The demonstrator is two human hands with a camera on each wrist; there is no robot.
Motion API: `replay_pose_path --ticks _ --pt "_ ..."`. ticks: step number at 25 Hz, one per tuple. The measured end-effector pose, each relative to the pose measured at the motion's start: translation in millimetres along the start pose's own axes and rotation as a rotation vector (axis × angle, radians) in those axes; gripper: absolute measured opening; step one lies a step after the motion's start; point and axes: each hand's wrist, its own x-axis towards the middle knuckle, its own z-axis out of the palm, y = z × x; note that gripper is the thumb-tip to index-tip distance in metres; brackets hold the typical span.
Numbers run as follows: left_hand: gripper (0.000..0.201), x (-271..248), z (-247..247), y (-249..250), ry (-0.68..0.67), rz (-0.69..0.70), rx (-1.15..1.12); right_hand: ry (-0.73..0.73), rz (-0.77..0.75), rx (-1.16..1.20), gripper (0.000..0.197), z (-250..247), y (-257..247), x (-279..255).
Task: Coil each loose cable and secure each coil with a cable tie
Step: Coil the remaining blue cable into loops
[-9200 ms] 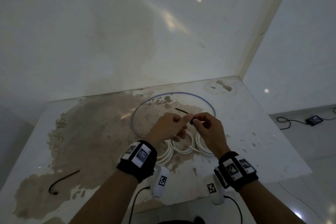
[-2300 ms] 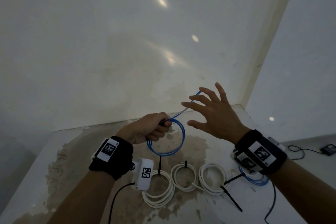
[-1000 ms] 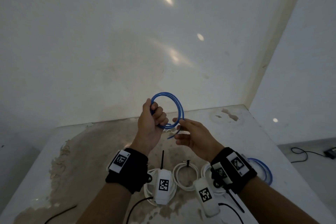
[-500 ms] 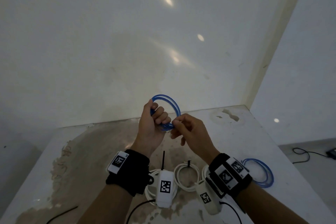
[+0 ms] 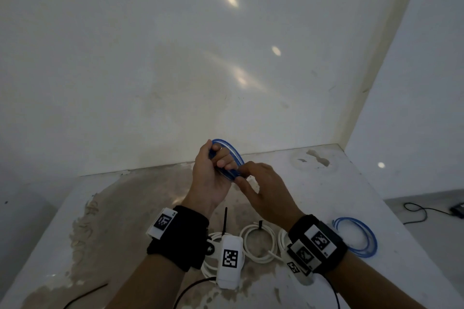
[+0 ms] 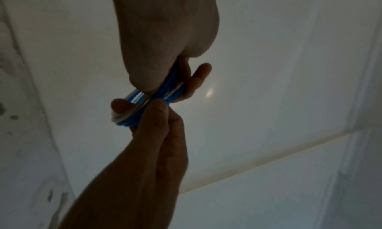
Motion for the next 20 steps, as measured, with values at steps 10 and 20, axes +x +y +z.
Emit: replay_pose_path --ticks 10,20 --pt "0.037 1 -8 4 0.216 0.102 0.761 -0.095 0.038 -0.064 0.037 20 -11 -9" --pt "0.037 -14 -31 -7 0.19 -0.03 0.651 -0.403 0.027 0.176 0.022 22 -20 -11"
